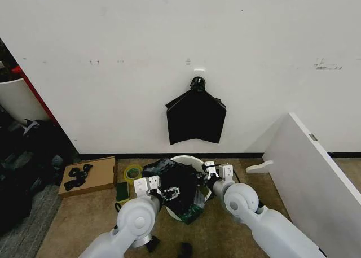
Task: Place the garbage bag over the trash bin.
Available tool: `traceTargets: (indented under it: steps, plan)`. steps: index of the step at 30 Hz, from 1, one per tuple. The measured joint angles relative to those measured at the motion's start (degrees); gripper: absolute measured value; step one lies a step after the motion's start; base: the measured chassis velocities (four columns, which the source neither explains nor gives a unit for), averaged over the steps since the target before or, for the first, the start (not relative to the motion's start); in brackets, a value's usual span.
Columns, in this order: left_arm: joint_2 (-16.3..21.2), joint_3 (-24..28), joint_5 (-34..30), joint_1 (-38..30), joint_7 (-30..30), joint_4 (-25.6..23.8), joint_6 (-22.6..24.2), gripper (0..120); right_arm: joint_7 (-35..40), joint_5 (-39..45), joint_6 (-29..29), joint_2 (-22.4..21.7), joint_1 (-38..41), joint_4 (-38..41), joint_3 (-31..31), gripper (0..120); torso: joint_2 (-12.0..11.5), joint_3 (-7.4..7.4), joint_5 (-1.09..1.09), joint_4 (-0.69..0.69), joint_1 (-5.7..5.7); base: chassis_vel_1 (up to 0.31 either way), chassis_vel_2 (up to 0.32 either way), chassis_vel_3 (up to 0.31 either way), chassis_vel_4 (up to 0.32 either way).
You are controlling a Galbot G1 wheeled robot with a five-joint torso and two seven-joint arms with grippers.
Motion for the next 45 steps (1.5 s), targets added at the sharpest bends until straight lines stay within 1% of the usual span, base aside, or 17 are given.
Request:
traceTargets:
  steps: [3, 16, 18, 19, 20, 27, 28, 29, 31, 32, 34, 35, 39, 40, 41, 45]
  plan:
    - [-0.83, 0.53, 0.13, -1.14, -0.98, 1.54, 0.72, 94, -0.14, 0.02, 0.04, 0.09, 0.27, -0.37, 0.0, 0, 0.0, 0.0, 0.0, -0.01, 0.0, 0.0, 0.0, 0.0, 0.0]
    - [-0.76, 0.94, 0.47, -2.48, -1.87, 3.54, 1.48, 94, -0.88, -0.07, 0.29, 0.62, 0.53, -1.67, -0.02, 0, 0.0, 0.0, 0.0, 0.0, 0.0, 0.0, 0.0, 0.0, 0.0]
    - [-1.19, 1.11, 0.44, -2.98, -2.21, 4.78, 1.81, 89, -0.93, -0.07, 0.32, 0.64, 0.65, -1.81, -0.03, 0, 0.0, 0.0, -0.01, 0.0, 0.0, 0.0, 0.0, 0.0, 0.0]
    - [-1.42, 1.15, 0.41, -3.25, -2.49, 5.31, 1.97, 84, -0.93, -0.07, 0.32, 0.65, 0.67, -1.84, -0.04, 0, 0.0, 0.0, -0.01, 0.0, 0.0, 0.0, 0.0, 0.0, 0.0]
    - [-1.42, 1.15, 0.41, -3.25, -2.49, 5.31, 1.97, 84, -0.93, -0.07, 0.32, 0.65, 0.67, -1.84, -0.04, 0, 0.0, 0.0, -0.01, 0.0, 0.0, 0.0, 0.0, 0.0, 0.0]
    - [-1.78, 1.34, -1.14, -4.64, -4.05, 7.14, 2.55, 55, -0.96, -0.09, 0.38, 0.76, 0.74, -1.93, -0.07, 0, 0.0, 0.0, -0.01, 0.0, 0.0, 0.0, 0.0, 0.0, 0.0]
    - [-1.78, 1.34, -1.14, -4.64, -4.05, 7.14, 2.55, 55, -0.96, -0.09, 0.38, 0.76, 0.74, -1.93, -0.07, 0, 0.0, 0.0, -0.01, 0.0, 0.0, 0.0, 0.0, 0.0, 0.0]
    - [-1.73, 1.34, -1.25, -4.67, -4.32, 7.29, 2.48, 49, -0.97, -0.1, 0.4, 0.83, 0.75, -1.97, -0.08, 0, 0.0, 0.0, 0.0, 0.0, 0.0, 0.0, 0.0, 0.0, 0.0]
    - [-1.71, 1.34, -1.26, -4.67, -4.92, 7.51, 1.73, 42, -1.0, -0.11, 0.42, 0.91, 0.75, -1.99, -0.07, 0, 0.0, 0.0, 0.0, 0.0, 0.0, 0.0, 0.0, 0.0, 0.0]
    - [-1.69, 1.34, -1.23, -4.66, -5.17, 7.62, 1.24, 36, -1.0, -0.11, 0.43, 0.94, 0.74, -2.01, -0.08, 0, 0.0, -0.01, 0.0, 0.0, 0.0, 0.0, 0.0, 0.0, 0.0]
    - [-1.59, 1.31, -1.21, -4.65, -5.45, 7.84, 0.76, 30, -1.03, -0.13, 0.44, 0.96, 0.73, -2.05, -0.12, 0, 0.0, -0.01, -0.01, 0.0, 0.0, 0.0, 0.0, 0.0, 0.0]
    - [-1.59, 1.31, -1.21, -4.65, -5.45, 7.84, 0.76, 30, -1.03, -0.13, 0.44, 0.96, 0.73, -2.05, -0.12, 0, 0.0, -0.01, -0.01, 0.0, 0.0, 0.0, 0.0, 0.0, 0.0]
    - [-1.01, 1.02, -1.2, -4.63, -5.4, 8.15, 0.47, 12, -1.05, -0.15, 0.48, 1.02, 0.72, -2.02, -0.19, 0, 0.0, -0.01, -0.01, 0.0, 0.0, 0.0, 0.0, 0.0, 0.0]
    - [-0.86, 0.91, -1.17, -4.57, -5.32, 8.15, 0.23, 11, -1.05, -0.15, 0.48, 1.03, 0.71, -1.93, -0.19, 0, 0.0, -0.01, -0.01, 0.0, 0.0, 0.0, 0.0, 0.0, 0.0]
    - [-0.75, 0.8, -1.13, -4.51, -5.1, 8.16, -0.08, 6, -1.05, -0.15, 0.49, 1.03, 0.7, -1.84, -0.2, 0, 0.0, -0.01, 0.0, 0.0, 0.0, 0.0, 0.0, 0.0, 0.0]
    - [-0.54, 0.61, -1.01, -4.38, -4.42, 8.24, -0.65, 4, -1.0, -0.15, 0.51, 0.99, 0.68, -1.56, -0.21, 0, 0.0, -0.01, -0.02, 0.0, 0.0, 0.0, 0.0, 0.0, 0.0]
